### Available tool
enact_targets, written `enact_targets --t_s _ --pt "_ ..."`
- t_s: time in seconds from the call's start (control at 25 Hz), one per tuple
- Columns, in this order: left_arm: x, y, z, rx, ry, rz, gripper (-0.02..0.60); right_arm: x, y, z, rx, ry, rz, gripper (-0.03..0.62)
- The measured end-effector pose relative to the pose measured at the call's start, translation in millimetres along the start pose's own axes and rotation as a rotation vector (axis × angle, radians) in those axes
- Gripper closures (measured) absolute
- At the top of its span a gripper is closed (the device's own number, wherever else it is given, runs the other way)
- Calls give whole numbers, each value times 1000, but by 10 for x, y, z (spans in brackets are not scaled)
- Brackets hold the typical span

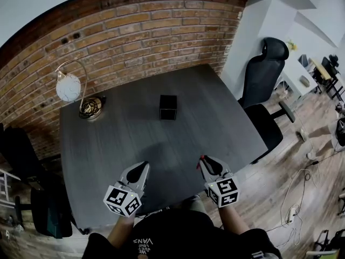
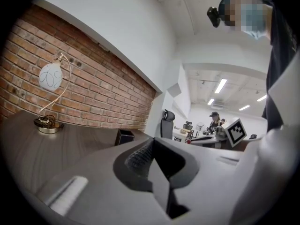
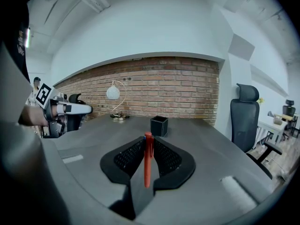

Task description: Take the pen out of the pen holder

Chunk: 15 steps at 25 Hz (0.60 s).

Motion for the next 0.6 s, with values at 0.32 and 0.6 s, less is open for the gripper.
enact_targets --t_s 0.32,0.6 --pt "-21 2 -25 12 4 11 529 34 -43 -17 6 -8 -11 530" --pt "-30 1 -87 20 6 14 529 55 -92 -71 17 -11 -11 530"
Point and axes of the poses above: the fingertips, and each gripper's own axes: z backward along the fingers, y to its left, x out of its top, the point moved 2 cm from there along z, backward along the fingers, and after that the axes turned 3 degrees about x, right-handed, at the moved point
